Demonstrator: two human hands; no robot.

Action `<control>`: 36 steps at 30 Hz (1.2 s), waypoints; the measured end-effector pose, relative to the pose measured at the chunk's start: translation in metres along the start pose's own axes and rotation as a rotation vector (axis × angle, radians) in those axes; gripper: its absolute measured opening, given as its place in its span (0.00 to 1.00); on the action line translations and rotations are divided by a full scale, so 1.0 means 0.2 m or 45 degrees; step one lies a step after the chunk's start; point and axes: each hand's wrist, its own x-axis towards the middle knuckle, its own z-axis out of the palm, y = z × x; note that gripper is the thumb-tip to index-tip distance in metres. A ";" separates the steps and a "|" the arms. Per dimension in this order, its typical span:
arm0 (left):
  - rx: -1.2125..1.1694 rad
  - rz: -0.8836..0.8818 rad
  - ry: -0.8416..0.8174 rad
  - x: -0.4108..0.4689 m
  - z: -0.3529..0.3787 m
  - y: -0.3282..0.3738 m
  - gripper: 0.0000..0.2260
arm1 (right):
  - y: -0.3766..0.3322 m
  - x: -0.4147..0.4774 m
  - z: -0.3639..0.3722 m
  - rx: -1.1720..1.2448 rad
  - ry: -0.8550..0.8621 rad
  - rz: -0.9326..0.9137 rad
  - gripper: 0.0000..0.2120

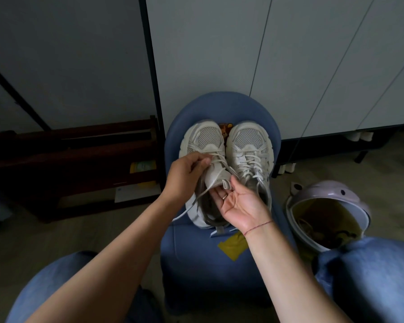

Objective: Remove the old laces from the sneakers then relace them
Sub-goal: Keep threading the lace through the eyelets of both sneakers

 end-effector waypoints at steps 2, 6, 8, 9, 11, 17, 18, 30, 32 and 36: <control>0.124 0.097 0.051 -0.01 0.00 0.01 0.02 | 0.00 0.00 0.00 -0.039 -0.013 0.021 0.15; 0.344 0.173 0.103 0.01 -0.01 0.03 0.07 | 0.01 0.00 0.00 -0.080 -0.006 0.025 0.16; 0.417 0.211 0.036 0.02 -0.02 0.03 0.09 | 0.01 -0.01 0.00 -0.089 -0.001 0.025 0.16; 0.445 0.225 -0.014 0.02 -0.02 0.04 0.09 | 0.01 -0.01 0.00 -0.091 0.003 0.025 0.16; 0.466 0.244 -0.082 0.01 -0.03 0.05 0.11 | 0.01 -0.01 0.00 -0.090 0.008 0.026 0.17; 0.310 0.166 0.021 -0.01 -0.11 0.07 0.13 | 0.02 -0.02 0.01 -0.085 0.004 0.016 0.16; 0.320 0.180 0.030 -0.01 -0.11 0.07 0.11 | 0.01 -0.02 0.01 -0.078 0.005 0.014 0.16; 0.392 0.242 -0.011 0.00 -0.08 0.07 0.08 | 0.02 -0.01 0.00 -0.091 0.011 0.030 0.16; 0.308 0.164 0.009 0.00 -0.07 0.09 0.08 | 0.02 0.00 0.00 -0.091 0.006 0.029 0.17; 0.271 0.108 0.087 0.00 -0.04 0.10 0.07 | 0.02 0.00 0.00 -0.099 0.013 0.034 0.17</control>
